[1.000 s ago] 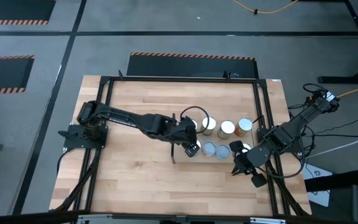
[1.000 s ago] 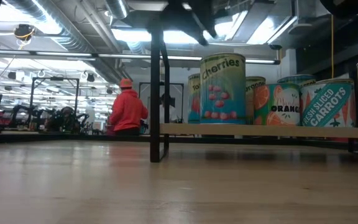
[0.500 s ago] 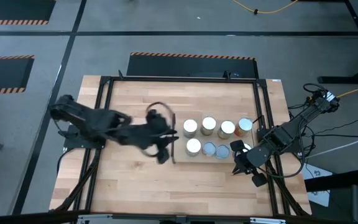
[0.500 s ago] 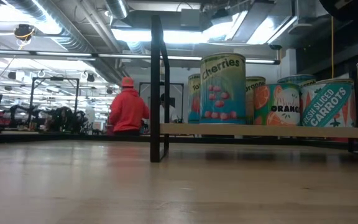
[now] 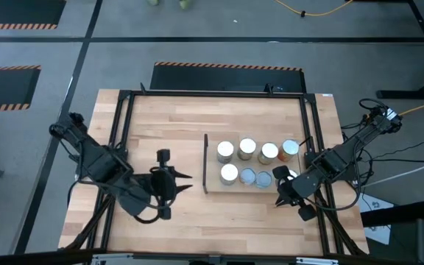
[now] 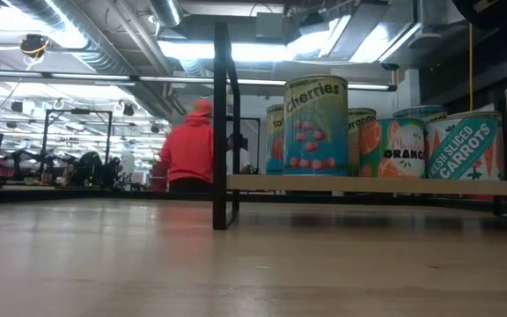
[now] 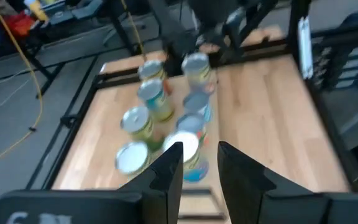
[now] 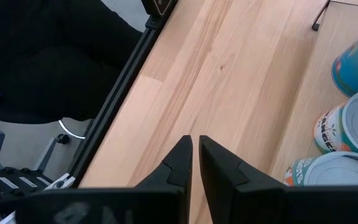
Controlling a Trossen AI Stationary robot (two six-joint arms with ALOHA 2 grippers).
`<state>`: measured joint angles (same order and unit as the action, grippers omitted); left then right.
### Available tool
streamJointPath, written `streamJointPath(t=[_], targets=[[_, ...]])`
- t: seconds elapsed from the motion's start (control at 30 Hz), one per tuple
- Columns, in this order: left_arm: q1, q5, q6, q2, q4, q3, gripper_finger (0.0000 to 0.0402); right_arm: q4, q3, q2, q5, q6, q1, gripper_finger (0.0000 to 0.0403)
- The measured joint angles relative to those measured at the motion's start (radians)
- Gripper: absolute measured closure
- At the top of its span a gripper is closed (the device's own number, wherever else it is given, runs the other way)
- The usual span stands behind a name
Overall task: Pick and place cans onto a shelf
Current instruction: Return to Home Position
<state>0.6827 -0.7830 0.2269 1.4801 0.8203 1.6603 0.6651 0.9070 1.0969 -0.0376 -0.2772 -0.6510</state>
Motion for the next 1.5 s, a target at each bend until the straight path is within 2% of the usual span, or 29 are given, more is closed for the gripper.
streamJointPath(t=[0.1,0.23,0.37,0.6,0.83,1.0,1.17,1.37,1.5], targets=[[-0.014,-0.004,0.024,-0.05,-0.025,-0.1,0.0309,-0.001,0.0,0.0,0.0,0.02,0.0,0.0368],[-0.054,0.003,0.075,-0.147,-0.101,-0.299,0.0309,-0.001,0.0,0.0,0.0,0.024,0.0,0.0368],[-0.081,0.076,0.068,-0.296,-0.33,-0.554,0.0309,-0.002,0.0,0.0,0.0,0.025,0.0,0.0368],[-0.157,0.251,-0.072,-0.545,-0.827,-1.011,0.0309,-0.042,0.0,0.0,0.0,0.025,0.0,0.0368],[-0.283,0.417,-0.195,-0.721,-1.212,-1.348,0.0309,-0.114,0.0,-0.058,0.0,-0.002,0.021,0.0368],[-0.408,0.566,-0.21,-0.827,-1.347,-1.501,0.0309,-0.151,0.0,-0.145,0.002,0.019,0.046,0.0368],[-0.499,0.721,-0.21,-0.912,-1.373,-1.58,0.031,-0.207,0.0,-0.242,0.002,0.016,0.064,0.0368],[-0.535,0.751,-0.234,-1.074,-1.364,-1.652,0.031,-0.217,0.0,-0.376,0.038,-0.002,0.068,0.0368],[-0.535,0.744,-0.266,-1.189,-1.234,-1.652,0.031,-0.217,0.0,-0.456,0.084,0.039,0.068,0.0368]])
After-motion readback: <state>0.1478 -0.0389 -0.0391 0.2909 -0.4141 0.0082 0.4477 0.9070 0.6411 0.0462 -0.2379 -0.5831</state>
